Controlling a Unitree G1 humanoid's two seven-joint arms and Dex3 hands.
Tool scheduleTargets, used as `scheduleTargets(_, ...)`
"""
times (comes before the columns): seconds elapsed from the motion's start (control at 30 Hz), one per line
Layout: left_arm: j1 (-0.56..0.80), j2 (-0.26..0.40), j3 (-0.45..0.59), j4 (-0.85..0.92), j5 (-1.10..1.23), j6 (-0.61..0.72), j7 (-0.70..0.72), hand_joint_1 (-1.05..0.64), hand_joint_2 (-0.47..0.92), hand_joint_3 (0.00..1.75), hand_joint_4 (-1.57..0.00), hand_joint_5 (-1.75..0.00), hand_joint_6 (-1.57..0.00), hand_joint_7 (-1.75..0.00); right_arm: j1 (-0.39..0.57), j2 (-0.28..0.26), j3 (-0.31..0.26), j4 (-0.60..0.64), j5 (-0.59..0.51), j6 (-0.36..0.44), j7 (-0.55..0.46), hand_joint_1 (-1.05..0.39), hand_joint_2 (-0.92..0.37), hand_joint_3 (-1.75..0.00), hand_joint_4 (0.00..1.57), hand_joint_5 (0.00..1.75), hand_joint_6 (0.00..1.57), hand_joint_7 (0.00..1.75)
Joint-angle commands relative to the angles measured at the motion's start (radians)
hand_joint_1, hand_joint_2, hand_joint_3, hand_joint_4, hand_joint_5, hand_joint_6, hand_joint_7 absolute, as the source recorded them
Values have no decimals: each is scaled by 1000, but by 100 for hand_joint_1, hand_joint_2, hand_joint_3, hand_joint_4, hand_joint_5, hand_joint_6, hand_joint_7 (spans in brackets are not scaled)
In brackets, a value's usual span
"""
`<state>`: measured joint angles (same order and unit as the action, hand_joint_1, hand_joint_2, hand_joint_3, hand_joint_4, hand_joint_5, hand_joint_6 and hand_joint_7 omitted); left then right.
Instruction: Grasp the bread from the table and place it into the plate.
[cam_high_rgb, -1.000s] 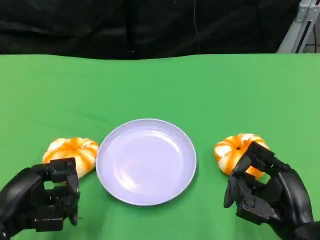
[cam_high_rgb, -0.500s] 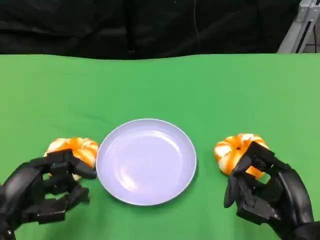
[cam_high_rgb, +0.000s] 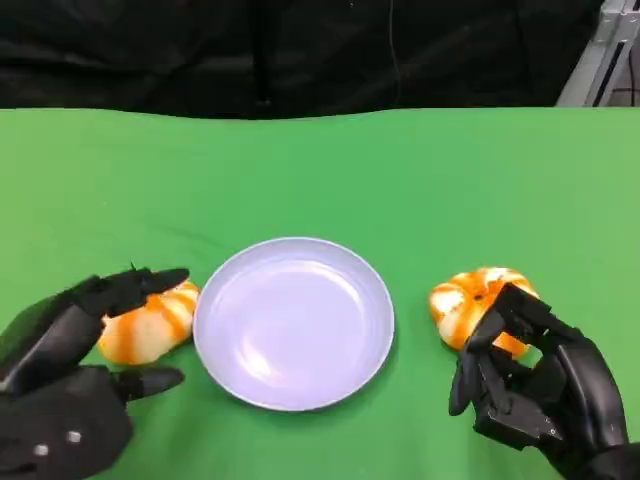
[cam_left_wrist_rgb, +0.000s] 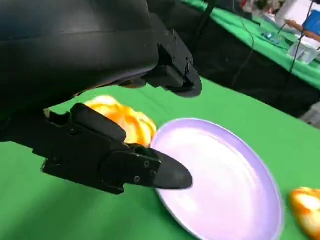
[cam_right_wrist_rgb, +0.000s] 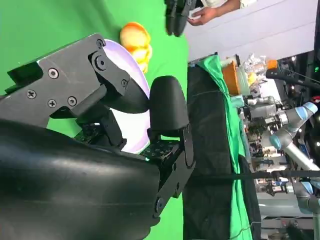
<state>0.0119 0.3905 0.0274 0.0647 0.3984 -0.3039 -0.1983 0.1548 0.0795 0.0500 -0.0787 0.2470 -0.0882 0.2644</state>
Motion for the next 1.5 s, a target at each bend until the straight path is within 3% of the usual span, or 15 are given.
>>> scheduleTargets(0.03, -44, 50, -38, 38, 102, -14, 73, -88, 92, 13, -12, -9, -40, -1, -1, -12, -12, -1, 8, -11, 2, -9, -59, -118, 85, 175, 62, 171)
scheduleTargets(0.4, -216, 108, -175, 302, 299, -51, 246, -87, 92, 3, -20, -8, -45, -1, -7, -7, -11, 4, 6, -8, -4, -9, -58, -120, 85, 175, 64, 170)
scheduleTargets(0.83, -464, 75, -362, 809, 365, -82, 397, -82, 92, 7, -30, -4, -49, 0, -9, -4, -8, 14, 4, -25, -4, -8, -58, -120, 85, 175, 63, 170)
scheduleTargets(1.13, -544, 42, -431, 982, 344, -120, 441, -70, 92, 10, -36, -4, -50, 0, -7, -4, -8, 11, 6, -20, -5, -8, -58, -120, 85, 175, 63, 170)
scheduleTargets(1.23, -548, 41, -448, 995, 345, -127, 449, -52, 92, 12, -45, -6, -54, -1, -3, -4, -6, 7, -1, -21, -10, -8, -58, -120, 85, 175, 63, 170)
scheduleTargets(1.33, -545, 36, -452, 1003, 338, -127, 473, -34, 92, 24, -65, -7, -65, -3, -2, -4, -5, 4, 1, -18, -10, -8, -58, -120, 85, 175, 63, 170)
scheduleTargets(1.47, -530, 30, -432, 1003, 296, -151, 521, -17, 92, 30, -107, -15, -100, -11, -4, -5, -8, 11, 8, -26, -3, -8, -58, -119, 84, 175, 63, 170)
scheduleTargets(1.5, -528, 30, -433, 1004, 290, -155, 529, -15, 92, 30, -111, -16, -103, -12, -4, -5, -8, 12, 8, -28, -2, -8, -58, -119, 85, 175, 63, 170)
